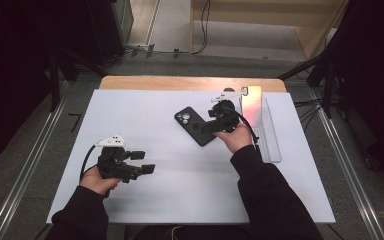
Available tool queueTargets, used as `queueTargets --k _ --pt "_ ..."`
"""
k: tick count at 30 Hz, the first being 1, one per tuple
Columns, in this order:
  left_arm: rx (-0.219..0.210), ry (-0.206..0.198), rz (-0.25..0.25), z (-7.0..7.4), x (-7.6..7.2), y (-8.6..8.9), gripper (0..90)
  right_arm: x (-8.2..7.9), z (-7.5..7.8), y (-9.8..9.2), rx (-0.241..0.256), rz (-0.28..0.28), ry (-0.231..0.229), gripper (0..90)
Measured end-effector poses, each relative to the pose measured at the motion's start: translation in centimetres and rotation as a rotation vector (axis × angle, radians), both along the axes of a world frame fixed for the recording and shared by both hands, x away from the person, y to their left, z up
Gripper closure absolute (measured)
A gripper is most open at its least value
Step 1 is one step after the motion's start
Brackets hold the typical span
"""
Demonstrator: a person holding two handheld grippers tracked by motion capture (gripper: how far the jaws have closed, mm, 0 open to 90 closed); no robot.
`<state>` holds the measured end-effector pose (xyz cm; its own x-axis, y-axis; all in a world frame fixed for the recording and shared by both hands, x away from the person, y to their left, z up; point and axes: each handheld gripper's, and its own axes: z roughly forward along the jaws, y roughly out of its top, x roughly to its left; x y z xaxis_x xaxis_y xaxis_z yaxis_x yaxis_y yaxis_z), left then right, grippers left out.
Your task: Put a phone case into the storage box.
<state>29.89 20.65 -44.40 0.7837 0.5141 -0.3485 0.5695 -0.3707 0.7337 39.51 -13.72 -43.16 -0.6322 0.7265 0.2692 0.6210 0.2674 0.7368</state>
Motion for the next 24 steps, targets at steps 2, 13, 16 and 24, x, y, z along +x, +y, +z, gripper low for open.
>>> queueTargets --k 2,13,16,24 --pt "0.001 0.001 0.000 0.0 0.0 0.0 26.1 0.5 -0.3 0.4 0.004 0.007 0.003 6.1" --pt "0.001 0.000 -0.006 0.0 0.1 -0.1 26.1 3.1 -1.6 1.6 -0.036 -0.017 0.007 6.1" --pt "-0.001 0.000 -0.006 0.0 0.1 -0.1 26.1 3.7 -2.0 2.0 -0.040 -0.016 0.007 6.1" --pt "-0.002 0.000 -0.008 0.0 0.1 -0.1 26.1 4.7 -3.1 2.3 -0.065 -0.028 0.011 6.1"
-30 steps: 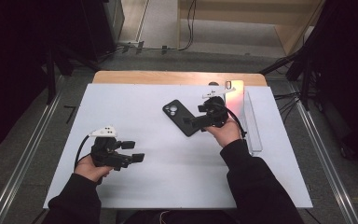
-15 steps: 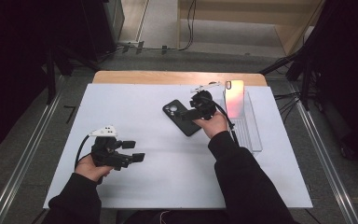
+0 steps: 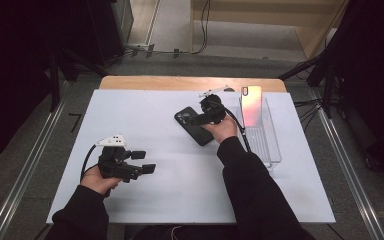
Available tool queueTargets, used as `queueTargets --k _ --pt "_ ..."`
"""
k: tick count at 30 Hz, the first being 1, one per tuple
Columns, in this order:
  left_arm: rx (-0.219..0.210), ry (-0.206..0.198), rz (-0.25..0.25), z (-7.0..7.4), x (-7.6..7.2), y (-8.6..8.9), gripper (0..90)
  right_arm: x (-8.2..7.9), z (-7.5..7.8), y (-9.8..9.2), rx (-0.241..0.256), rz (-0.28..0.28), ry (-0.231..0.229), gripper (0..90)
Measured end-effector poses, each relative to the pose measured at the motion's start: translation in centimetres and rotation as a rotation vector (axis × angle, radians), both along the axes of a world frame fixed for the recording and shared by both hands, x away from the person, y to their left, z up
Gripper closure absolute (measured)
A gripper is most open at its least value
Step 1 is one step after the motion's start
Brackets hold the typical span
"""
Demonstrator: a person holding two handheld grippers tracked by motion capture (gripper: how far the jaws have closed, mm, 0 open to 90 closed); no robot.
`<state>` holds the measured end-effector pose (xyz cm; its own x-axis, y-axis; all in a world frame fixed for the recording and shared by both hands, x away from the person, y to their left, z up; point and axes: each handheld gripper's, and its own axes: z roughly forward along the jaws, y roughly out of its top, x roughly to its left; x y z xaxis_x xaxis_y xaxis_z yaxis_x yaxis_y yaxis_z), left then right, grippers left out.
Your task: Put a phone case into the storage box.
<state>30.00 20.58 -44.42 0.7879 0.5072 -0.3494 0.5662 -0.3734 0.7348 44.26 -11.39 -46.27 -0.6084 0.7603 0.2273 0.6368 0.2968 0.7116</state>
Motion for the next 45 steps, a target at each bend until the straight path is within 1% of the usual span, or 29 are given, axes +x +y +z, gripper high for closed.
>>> queueTargets --k 1,2,4,8,9,11,12,16,20,24,26,31,36,38,42,44,45 --pt "0.000 -0.001 0.000 0.0 0.0 0.0 26.1 0.1 -0.2 0.0 0.007 -0.007 0.011 6.1" --pt "0.000 -0.001 -0.001 0.0 0.0 0.0 26.1 0.2 -0.4 0.0 0.010 -0.011 0.012 6.1" --pt "-0.003 -0.002 0.001 0.0 0.0 0.0 26.1 0.3 -0.7 -0.1 0.001 -0.019 0.016 6.1" --pt "-0.003 -0.001 0.000 0.0 0.0 0.0 26.1 0.4 -1.2 -0.2 -0.028 -0.036 -0.004 6.1" --pt "-0.002 -0.001 0.000 0.0 0.0 0.0 26.1 0.5 -1.3 -0.3 -0.023 -0.035 -0.004 6.1" --pt "-0.003 -0.001 0.000 0.0 0.0 0.0 26.1 0.6 -1.6 -0.4 0.002 -0.044 0.011 6.1" --pt "-0.003 -0.001 0.000 0.0 0.0 0.0 26.1 0.6 -1.8 -0.5 0.005 -0.044 0.012 6.1" --pt "-0.003 -0.002 0.000 0.0 0.0 0.0 26.1 0.6 -2.4 -0.5 -0.007 -0.049 0.026 6.1" --pt "-0.004 -0.003 -0.001 0.0 0.0 0.0 26.1 0.6 -2.9 -0.3 -0.016 -0.037 0.034 6.1" --pt "-0.004 -0.004 -0.001 0.0 0.0 0.0 26.1 0.6 -3.4 -0.2 -0.029 -0.025 0.031 6.0" --pt "-0.004 -0.004 0.000 0.0 0.0 0.0 26.1 0.6 -3.5 -0.1 -0.028 -0.023 0.045 6.0" --pt "-0.004 -0.005 0.000 0.0 0.0 0.0 26.1 0.6 -4.0 0.1 -0.050 -0.006 0.054 6.0" --pt "-0.004 -0.004 -0.001 0.0 0.0 0.0 26.1 0.5 -4.3 0.1 -0.081 0.003 0.052 6.0" --pt "-0.005 -0.004 -0.002 0.0 0.0 0.0 26.1 0.5 -4.6 0.2 -0.095 0.009 0.065 6.0" --pt "-0.003 -0.004 0.002 0.0 0.0 0.0 26.1 0.3 -4.8 0.2 -0.107 0.013 0.047 6.0" --pt "-0.003 -0.004 0.001 0.0 0.0 -0.1 26.1 0.1 -4.9 0.4 -0.129 0.021 0.030 6.1" --pt "-0.004 -0.005 -0.001 0.0 0.0 -0.1 26.1 0.1 -4.9 0.5 -0.147 0.024 0.015 6.0"
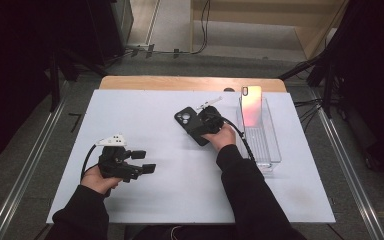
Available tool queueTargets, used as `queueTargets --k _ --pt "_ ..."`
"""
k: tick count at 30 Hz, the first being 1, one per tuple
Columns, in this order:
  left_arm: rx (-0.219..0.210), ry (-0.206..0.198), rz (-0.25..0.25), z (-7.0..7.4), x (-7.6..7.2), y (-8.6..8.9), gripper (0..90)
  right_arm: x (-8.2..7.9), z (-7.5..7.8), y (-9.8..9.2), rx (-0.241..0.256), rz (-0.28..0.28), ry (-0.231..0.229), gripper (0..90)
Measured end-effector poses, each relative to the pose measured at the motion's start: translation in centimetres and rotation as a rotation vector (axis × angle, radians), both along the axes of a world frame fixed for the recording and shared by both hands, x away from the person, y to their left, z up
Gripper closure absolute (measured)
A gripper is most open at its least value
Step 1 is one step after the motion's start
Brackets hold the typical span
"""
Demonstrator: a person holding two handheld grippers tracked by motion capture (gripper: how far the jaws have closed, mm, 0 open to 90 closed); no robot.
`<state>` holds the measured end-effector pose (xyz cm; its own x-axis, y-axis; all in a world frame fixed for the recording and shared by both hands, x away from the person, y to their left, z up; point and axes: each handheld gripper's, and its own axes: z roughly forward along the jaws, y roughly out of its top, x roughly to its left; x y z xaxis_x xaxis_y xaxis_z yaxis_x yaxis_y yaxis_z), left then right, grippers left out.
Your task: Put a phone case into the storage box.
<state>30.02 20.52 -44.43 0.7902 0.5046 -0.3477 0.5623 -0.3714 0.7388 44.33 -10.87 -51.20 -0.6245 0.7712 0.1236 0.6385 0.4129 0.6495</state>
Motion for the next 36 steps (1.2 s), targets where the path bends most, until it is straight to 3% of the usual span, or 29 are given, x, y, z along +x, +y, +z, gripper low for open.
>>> queueTargets --k 9,19,31,36 --pt "0.000 0.000 0.001 0.0 0.0 0.0 26.1 -0.5 -0.3 0.3 -0.048 0.002 -0.056 9.2" --pt "-0.003 0.001 0.003 0.0 0.0 0.0 26.1 -0.5 -0.2 0.3 -0.054 0.003 -0.055 11.2" --pt "-0.002 0.003 0.005 0.0 0.0 0.0 26.1 -0.4 0.7 0.0 -0.003 -0.022 -0.023 12.1" --pt "-0.001 0.003 0.007 0.0 0.1 -0.1 26.1 -0.7 1.7 0.1 0.007 -0.014 -0.033 12.1"
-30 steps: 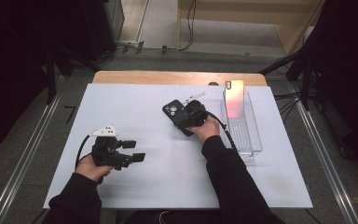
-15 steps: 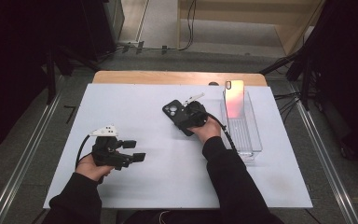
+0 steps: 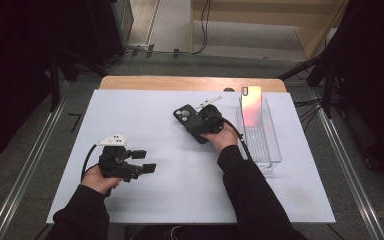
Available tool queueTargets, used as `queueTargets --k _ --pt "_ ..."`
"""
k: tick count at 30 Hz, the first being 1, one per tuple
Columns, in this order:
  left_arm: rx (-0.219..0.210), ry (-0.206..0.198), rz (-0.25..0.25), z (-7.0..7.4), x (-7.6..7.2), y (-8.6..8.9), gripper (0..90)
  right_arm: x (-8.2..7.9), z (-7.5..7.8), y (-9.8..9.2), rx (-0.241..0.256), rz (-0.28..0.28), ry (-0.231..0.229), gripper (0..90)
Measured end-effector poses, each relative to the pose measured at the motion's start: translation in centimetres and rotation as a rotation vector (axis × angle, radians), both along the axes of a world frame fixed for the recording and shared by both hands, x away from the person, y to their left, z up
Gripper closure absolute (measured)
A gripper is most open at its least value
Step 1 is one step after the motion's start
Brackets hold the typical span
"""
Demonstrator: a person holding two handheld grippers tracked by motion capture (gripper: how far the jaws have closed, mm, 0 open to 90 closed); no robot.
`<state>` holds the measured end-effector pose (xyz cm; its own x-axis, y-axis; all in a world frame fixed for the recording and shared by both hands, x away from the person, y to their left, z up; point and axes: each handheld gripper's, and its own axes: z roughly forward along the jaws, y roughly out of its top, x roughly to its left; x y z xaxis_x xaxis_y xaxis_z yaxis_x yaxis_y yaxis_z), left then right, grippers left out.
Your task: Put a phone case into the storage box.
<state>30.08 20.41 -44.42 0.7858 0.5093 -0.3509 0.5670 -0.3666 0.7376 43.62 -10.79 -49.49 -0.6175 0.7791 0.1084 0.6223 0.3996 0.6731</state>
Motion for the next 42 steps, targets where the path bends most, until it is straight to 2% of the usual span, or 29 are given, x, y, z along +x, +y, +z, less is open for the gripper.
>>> queueTargets --k 7,10,15,20,28,33,42 --pt "0.004 -0.001 0.003 0.1 0.0 -0.1 26.1 -0.7 1.7 -0.2 0.012 0.013 -0.013 12.4" --pt "0.003 0.001 0.010 0.1 0.0 -0.1 26.1 -1.1 2.5 -0.5 0.042 0.016 -0.018 12.5" --pt "0.004 -0.001 0.017 0.2 0.1 -0.3 26.1 -1.8 3.7 -0.6 0.053 0.028 -0.021 12.5" --pt "0.005 -0.006 0.035 0.5 0.1 -0.4 26.1 -2.7 4.8 -0.5 0.058 0.041 -0.025 12.5" --pt "-0.005 -0.005 0.057 1.0 0.1 -0.9 26.1 -4.4 6.8 -0.8 0.095 0.068 -0.040 12.5" --pt "-0.019 0.005 0.081 1.2 0.4 -1.1 26.1 -5.5 7.3 -1.3 0.107 0.067 -0.041 12.5" --pt "-0.030 0.021 0.110 1.6 0.9 -1.7 23.7 -7.6 7.0 -2.1 0.129 0.052 -0.054 12.6"
